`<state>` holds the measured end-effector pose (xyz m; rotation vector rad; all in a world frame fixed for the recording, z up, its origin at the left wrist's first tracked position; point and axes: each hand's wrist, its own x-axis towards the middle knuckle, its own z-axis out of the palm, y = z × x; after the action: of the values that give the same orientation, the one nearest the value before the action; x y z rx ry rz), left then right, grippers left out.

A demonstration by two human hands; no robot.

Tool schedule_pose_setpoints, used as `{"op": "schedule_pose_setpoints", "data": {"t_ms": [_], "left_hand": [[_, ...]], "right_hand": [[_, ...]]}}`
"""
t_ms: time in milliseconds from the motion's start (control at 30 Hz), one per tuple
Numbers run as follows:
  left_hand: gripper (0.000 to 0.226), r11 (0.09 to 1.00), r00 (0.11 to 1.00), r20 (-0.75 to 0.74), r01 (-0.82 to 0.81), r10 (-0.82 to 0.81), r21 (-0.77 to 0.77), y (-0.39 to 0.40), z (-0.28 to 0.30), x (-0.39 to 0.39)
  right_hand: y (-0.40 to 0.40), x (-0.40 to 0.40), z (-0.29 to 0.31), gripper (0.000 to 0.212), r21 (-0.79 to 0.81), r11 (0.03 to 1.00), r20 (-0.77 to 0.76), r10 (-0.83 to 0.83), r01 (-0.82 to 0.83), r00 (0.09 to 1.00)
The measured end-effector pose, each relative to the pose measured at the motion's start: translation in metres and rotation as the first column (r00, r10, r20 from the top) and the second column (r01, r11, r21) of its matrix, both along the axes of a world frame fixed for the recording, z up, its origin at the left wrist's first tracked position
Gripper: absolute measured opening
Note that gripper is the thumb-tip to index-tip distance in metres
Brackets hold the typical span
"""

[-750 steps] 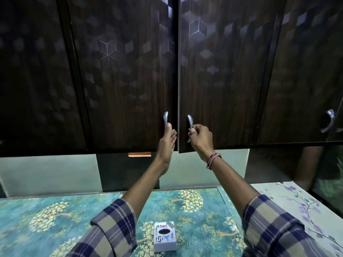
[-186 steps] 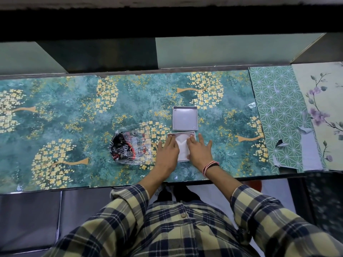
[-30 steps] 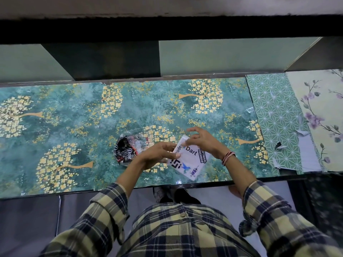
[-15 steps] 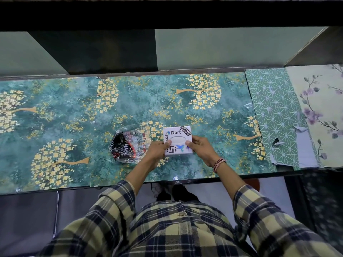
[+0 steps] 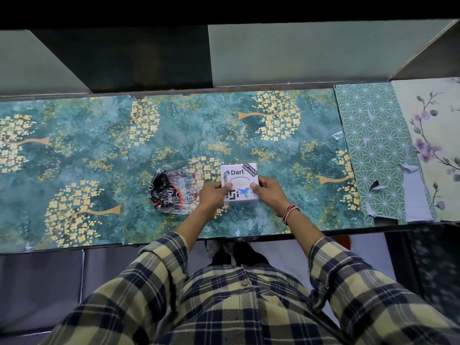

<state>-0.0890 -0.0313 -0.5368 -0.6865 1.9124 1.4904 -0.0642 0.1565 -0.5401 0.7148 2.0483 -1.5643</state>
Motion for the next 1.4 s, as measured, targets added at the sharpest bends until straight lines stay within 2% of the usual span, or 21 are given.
{"op": "schedule_pose_setpoints", "data": {"t_ms": [100, 200, 267, 300, 367, 433, 500, 567, 633, 733, 833, 900, 967, 1033, 1067, 1133, 1267, 1333, 1400], "left_hand": [[0.036, 0.998, 0.999, -0.025, 0.043, -0.044, -0.043, -0.005, 0.001, 0.000], [0.049, 0.986, 0.983, -0.158, 0.067, -0.092, -0.153, -0.015, 0.003, -0.002], [0.035, 0.954, 0.958, -0.274, -0.006, -0.081, -0.301, -0.026, 0.008, -0.005], [0.027, 0.915, 0.943, -0.325, -0.063, -0.076, -0.398, -0.034, 0.010, -0.008], [0.022, 0.780, 0.929, -0.361, -0.170, -0.076, -0.602, -0.055, 0.013, -0.012], [0.032, 0.638, 0.952, -0.305, -0.225, -0.015, -0.736, -0.080, 0.009, -0.014], [0.049, 0.593, 0.971, -0.220, -0.232, 0.094, -0.771, -0.105, 0.003, -0.013], [0.063, 0.629, 0.974, -0.149, -0.223, 0.168, -0.745, -0.123, -0.003, -0.010], [0.067, 0.692, 0.964, -0.138, -0.260, 0.228, -0.673, -0.133, -0.004, -0.005], [0.057, 0.765, 0.931, -0.206, -0.365, 0.301, -0.530, -0.141, 0.002, 0.001], [0.047, 0.851, 0.890, -0.258, -0.442, 0.377, -0.283, -0.141, 0.015, 0.004], [0.045, 0.888, 0.875, -0.252, -0.449, 0.414, -0.099, -0.145, 0.022, 0.005], [0.043, 0.900, 0.868, -0.248, -0.432, 0.431, 0.054, -0.148, 0.028, 0.005], [0.035, 0.914, 0.874, -0.269, -0.376, 0.405, 0.153, -0.146, 0.035, 0.008], [0.032, 0.923, 0.879, -0.289, -0.336, 0.378, 0.186, -0.143, 0.038, 0.009], [0.031, 0.942, 0.889, -0.332, -0.254, 0.317, 0.220, -0.135, 0.046, 0.012], [0.036, 0.980, 0.893, -0.424, -0.082, 0.152, 0.180, -0.117, 0.049, 0.019], [0.039, 0.998, 0.869, -0.494, 0.049, -0.019, 0.047, -0.102, 0.049, 0.024], [0.034, 0.970, 0.794, -0.557, 0.208, -0.244, -0.129, -0.083, 0.045, 0.030]], "right_hand": [[0.000, 0.000, 0.001, 0.023, 0.000, 1.000, 0.008, -0.014, 0.014, 1.000], [-0.003, -0.002, 0.009, 0.024, 0.060, 0.995, -0.021, -0.081, 0.082, 0.997], [-0.005, -0.004, 0.020, 0.036, 0.165, 0.975, -0.064, -0.141, 0.150, 0.988], [-0.006, -0.005, 0.025, 0.040, 0.221, 0.958, -0.103, -0.163, 0.182, 0.981], [-0.008, -0.007, 0.031, 0.038, 0.287, 0.929, -0.197, -0.183, 0.235, 0.963], [-0.011, -0.009, 0.037, 0.029, 0.286, 0.920, -0.257, -0.196, 0.268, 0.947], [-0.017, -0.011, 0.043, 0.020, 0.282, 0.922, -0.284, -0.183, 0.264, 0.941], [-0.024, -0.011, 0.048, 0.018, 0.278, 0.929, -0.304, -0.156, 0.244, 0.940], [-0.031, -0.009, 0.050, 0.016, 0.261, 0.940, -0.302, -0.135, 0.218, 0.944], [-0.042, -0.005, 0.050, 0.013, 0.193, 0.964, -0.254, -0.132, 0.184, 0.958], [-0.050, -0.003, 0.051, 0.012, 0.062, 0.988, -0.198, -0.125, 0.140, 0.972], [-0.057, -0.002, 0.059, 0.022, -0.028, 0.995, -0.154, -0.101, 0.098, 0.983], [-0.062, -0.003, 0.068, 0.043, -0.121, 0.992, -0.087, -0.053, 0.042, 0.995], [-0.068, -0.004, 0.075, 0.060, -0.259, 0.966, -0.003, -0.009, 0.008, 1.000], [-0.070, -0.004, 0.078, 0.060, -0.343, 0.939, 0.021, -0.012, 0.018, 1.000], [-0.070, -0.001, 0.080, 0.042, -0.441, 0.894, 0.003, -0.092, 0.084, 0.996], [-0.065, 0.012, 0.075, 0.025, -0.337, 0.918, -0.124, -0.264, 0.210, 0.956], [-0.063, 0.023, 0.070, 0.028, -0.314, 0.903, -0.128, -0.346, 0.293, 0.930], [-0.059, 0.036, 0.069, 0.023, -0.311, 0.884, -0.100, -0.397, 0.350, 0.912]]}}
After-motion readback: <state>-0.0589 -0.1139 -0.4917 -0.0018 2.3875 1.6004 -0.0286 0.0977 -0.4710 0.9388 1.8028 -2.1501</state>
